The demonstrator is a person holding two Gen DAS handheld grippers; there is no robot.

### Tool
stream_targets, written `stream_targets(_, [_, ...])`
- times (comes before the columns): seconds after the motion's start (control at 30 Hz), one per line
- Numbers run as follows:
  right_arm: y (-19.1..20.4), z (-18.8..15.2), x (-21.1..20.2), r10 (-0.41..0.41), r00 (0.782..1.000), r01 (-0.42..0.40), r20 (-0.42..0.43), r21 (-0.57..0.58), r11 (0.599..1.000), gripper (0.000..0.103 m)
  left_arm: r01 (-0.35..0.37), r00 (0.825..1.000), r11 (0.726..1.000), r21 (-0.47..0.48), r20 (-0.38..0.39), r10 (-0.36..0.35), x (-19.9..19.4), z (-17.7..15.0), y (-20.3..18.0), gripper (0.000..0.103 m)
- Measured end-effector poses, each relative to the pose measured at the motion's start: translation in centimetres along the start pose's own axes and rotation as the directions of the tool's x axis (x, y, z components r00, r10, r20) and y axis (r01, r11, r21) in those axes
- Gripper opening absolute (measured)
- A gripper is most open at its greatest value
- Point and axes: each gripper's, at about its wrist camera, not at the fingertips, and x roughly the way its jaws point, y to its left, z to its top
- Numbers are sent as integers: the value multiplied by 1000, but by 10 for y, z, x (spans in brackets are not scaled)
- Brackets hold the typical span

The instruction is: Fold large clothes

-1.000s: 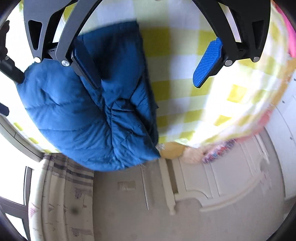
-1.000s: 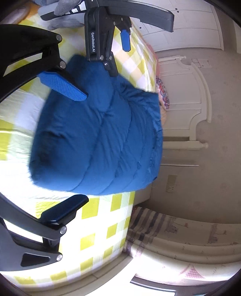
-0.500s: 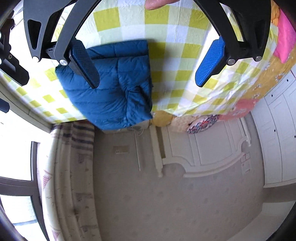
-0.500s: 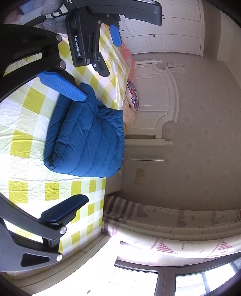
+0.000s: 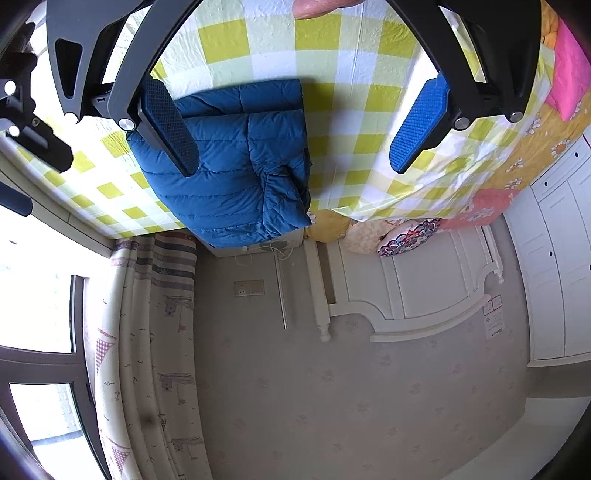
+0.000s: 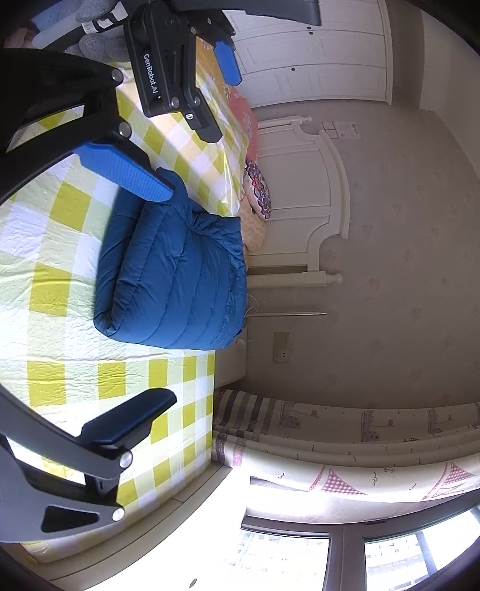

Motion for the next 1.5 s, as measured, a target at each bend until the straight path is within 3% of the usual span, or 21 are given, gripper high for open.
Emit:
stream_targets(0.47, [9, 6, -20, 14, 999, -13, 31, -17, 1000, 100, -17, 1000, 1000, -15, 0, 17, -6, -7, 9, 99])
stream_targets(1.03, [8, -3, -11, 23, 1000, -23, -9, -11, 1000, 100, -24, 999, 999, -37, -44, 22, 3, -18, 16, 99])
stream_targets(1.5, [12, -8, -6, 29, 999, -30, -26, -15, 999, 100, -19, 1000, 999, -33, -19, 18, -3, -18, 16, 99])
